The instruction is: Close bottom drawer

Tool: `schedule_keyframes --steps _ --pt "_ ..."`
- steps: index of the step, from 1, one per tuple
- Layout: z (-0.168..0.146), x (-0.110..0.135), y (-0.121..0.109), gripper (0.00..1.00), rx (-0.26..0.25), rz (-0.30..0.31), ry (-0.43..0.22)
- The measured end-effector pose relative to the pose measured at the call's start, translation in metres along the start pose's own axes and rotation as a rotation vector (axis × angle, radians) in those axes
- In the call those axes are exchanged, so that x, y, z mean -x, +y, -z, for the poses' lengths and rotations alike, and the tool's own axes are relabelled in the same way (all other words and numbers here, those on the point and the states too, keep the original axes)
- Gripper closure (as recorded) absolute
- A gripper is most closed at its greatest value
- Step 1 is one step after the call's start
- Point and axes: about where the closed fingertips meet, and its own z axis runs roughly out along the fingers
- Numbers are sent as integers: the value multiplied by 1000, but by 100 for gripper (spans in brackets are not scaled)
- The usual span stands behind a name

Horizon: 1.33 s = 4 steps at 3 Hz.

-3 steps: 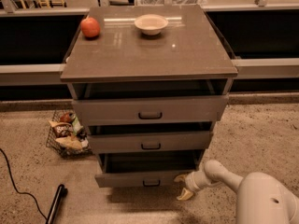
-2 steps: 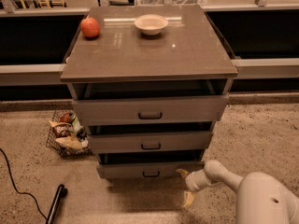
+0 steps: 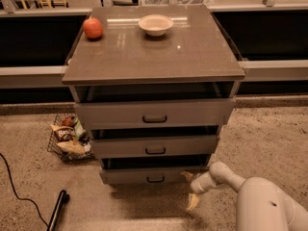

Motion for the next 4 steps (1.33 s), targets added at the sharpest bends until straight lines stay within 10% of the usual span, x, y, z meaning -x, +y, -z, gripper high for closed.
schedule_keyframes --steps 1,3,4 --pt "-2 -2 -16 0 -22 -2 6" --pt "-5 -4 -40 42 -76 -4 -2" --pt "-4 -2 -39 38 -75 1 -9"
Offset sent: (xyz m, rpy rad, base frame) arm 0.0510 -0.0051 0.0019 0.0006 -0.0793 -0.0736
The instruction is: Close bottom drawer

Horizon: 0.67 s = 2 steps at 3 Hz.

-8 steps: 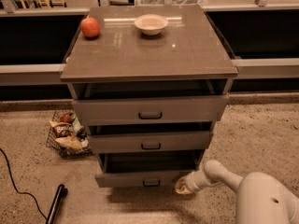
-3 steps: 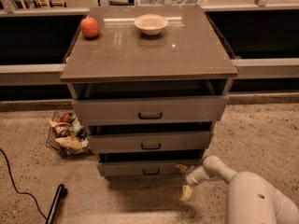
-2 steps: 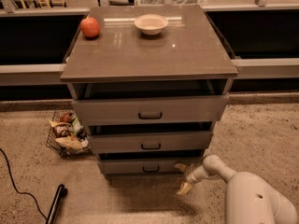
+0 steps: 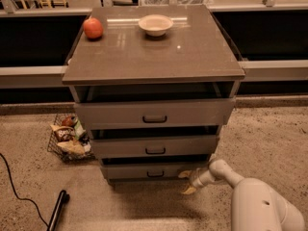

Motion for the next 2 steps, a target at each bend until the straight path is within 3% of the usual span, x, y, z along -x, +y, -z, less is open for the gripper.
schedule_keyframes --steps 1,2 --pt "16 4 14 15 -8 11 -16" --pt "53 17 44 0 1 73 -69"
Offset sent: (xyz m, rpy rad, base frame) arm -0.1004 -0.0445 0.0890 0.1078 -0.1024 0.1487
